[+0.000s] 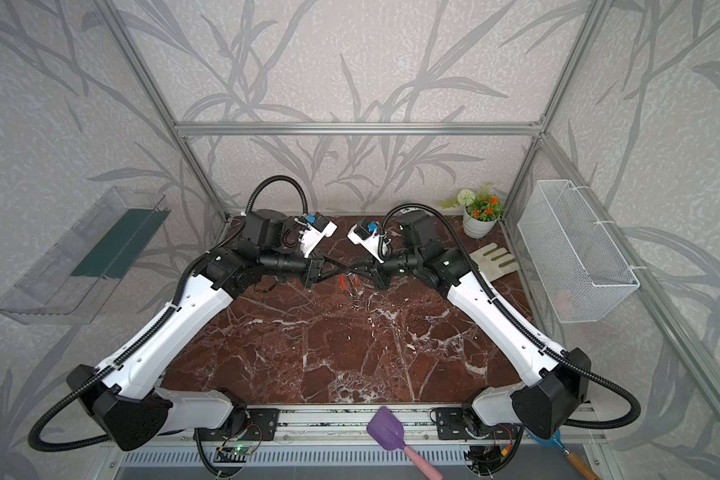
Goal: Put the keys on the keyring
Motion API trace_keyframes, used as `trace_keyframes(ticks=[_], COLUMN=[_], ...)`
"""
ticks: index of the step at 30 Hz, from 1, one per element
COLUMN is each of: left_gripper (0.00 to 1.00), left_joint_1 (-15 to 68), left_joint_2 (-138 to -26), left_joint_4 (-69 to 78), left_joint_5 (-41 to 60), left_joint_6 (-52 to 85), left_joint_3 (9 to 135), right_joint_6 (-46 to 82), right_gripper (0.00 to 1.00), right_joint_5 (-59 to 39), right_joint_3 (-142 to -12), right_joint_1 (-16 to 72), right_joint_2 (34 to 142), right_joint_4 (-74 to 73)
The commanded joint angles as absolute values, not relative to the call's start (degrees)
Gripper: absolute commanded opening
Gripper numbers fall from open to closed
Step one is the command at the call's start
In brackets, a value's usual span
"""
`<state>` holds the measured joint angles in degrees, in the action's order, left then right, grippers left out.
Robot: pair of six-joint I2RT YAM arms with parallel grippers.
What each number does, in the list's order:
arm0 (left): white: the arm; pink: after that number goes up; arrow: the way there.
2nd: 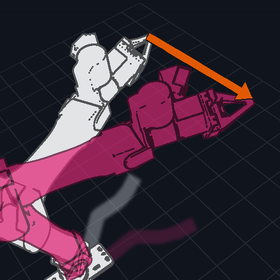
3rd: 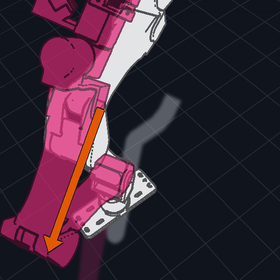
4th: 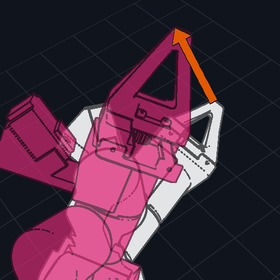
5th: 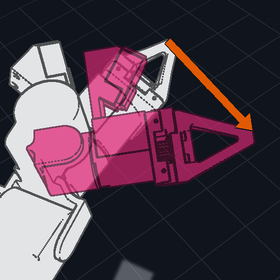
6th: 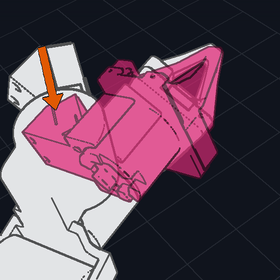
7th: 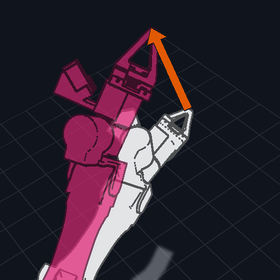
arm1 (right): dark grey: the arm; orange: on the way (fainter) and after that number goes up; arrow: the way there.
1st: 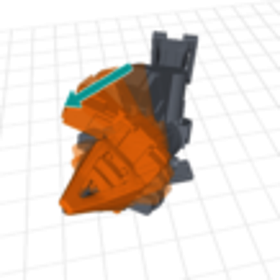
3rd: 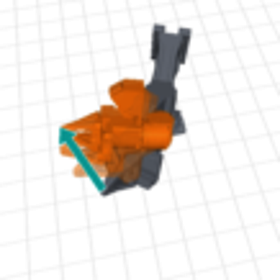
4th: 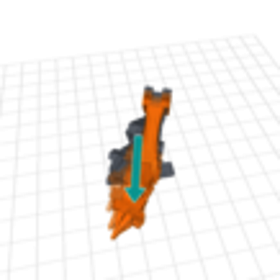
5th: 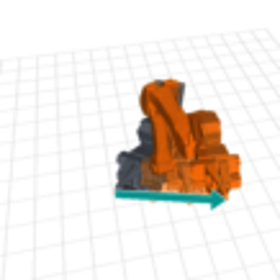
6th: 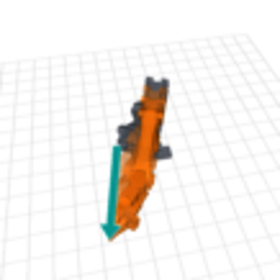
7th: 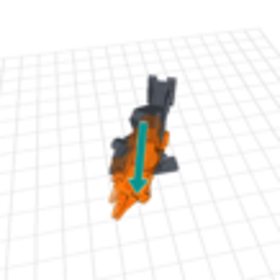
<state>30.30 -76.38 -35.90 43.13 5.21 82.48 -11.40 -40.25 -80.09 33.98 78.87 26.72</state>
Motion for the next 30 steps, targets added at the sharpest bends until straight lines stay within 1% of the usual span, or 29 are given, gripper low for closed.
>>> trace_keyframes(ticks=[1,2,3,4,9,19,30], left_gripper=[0.00,0.00,0.00,0.00,0.00,0.00,0.00], left_joint_1=[30.6,30.6,30.4,30.3,30.0,30.0,30.0], left_joint_2=[-74.9,-74.5,-74.0,-73.5,-71.4,-70.3,-70.8], left_joint_4=[-30.4,-28.7,-26.8,-25.0,-14.5,-3.3,-5.9], left_joint_5=[41.4,41.3,41.2,41.1,39.5,38.6,39.6], left_joint_6=[5.9,6.3,6.9,7.4,10.2,13.3,13.1], left_joint_3=[81.6,81.2,80.6,79.9,76.8,74.5,75.6], right_joint_6=[-10.1,-9.9,-9.5,-9.1,-7.1,-8.3,-9.6], right_gripper=[0.10,0.14,0.20,0.24,0.29,0.30,0.30], right_joint_5=[-38.1,-36.9,-35.6,-34.9,-30.9,-24.6,-26.2], right_joint_3=[-78.5,-77.8,-76.8,-76.1,-72.8,-71.0,-72.6], right_joint_1=[34.5,34.5,34.2,34.0,32.5,32.6,33.3], right_joint_2=[75.5,74.7,73.9,73.1,69.8,67.4,69.1], right_joint_4=[21.7,20.5,19.0,17.7,12.4,6.1,4.0])
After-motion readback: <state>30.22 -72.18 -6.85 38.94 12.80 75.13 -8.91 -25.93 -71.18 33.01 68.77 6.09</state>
